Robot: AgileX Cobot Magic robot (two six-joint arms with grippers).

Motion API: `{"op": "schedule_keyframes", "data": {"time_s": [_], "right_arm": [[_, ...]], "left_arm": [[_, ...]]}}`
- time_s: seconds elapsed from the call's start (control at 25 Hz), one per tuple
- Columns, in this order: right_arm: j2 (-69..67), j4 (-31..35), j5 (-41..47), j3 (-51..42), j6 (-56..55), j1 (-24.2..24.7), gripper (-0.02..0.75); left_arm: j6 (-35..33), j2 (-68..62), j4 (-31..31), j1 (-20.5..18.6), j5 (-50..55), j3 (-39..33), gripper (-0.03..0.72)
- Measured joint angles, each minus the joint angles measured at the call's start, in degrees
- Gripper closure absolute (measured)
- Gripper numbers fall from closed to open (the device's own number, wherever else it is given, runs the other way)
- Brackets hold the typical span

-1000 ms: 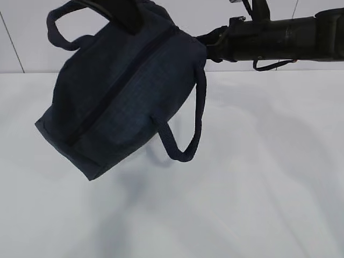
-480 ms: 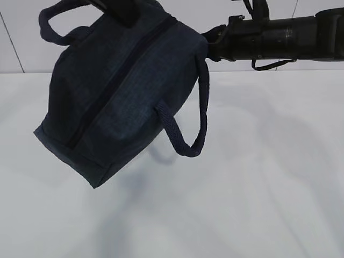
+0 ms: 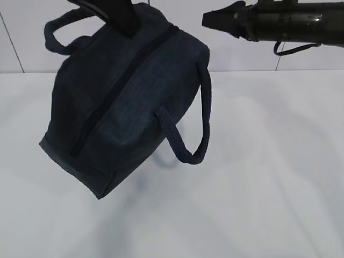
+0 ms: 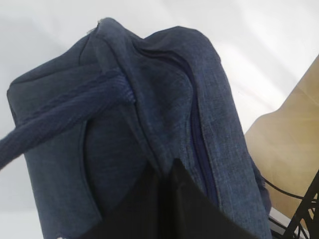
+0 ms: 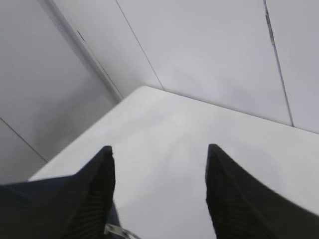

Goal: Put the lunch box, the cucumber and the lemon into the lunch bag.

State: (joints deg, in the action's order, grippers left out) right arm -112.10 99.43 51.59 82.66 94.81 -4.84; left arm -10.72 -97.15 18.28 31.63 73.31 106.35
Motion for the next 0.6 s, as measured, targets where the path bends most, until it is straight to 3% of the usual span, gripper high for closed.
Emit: {"op": "schedule_keyframes", "data": {"time_s": [0.2, 0.36, 0.6], "right_arm": [[0.1, -0.2, 9.0, 4.3, -9.2, 4.5, 0.268], [2.4, -1.0, 10.5, 5.2, -11.8, 8.3, 0.267], [6.1, -1.4, 11.0, 5.3, -12.5, 11.5, 0.267]], "left_arm": [[0.0, -4.0, -0.1, 0.0, 0.0, 0.1, 0.694], [0.0, -6.6, 0.7, 0.0, -1.5, 0.1, 0.694], [0.0, -12.1, 8.2, -0.1, -9.2, 0.1, 0.694]]}}
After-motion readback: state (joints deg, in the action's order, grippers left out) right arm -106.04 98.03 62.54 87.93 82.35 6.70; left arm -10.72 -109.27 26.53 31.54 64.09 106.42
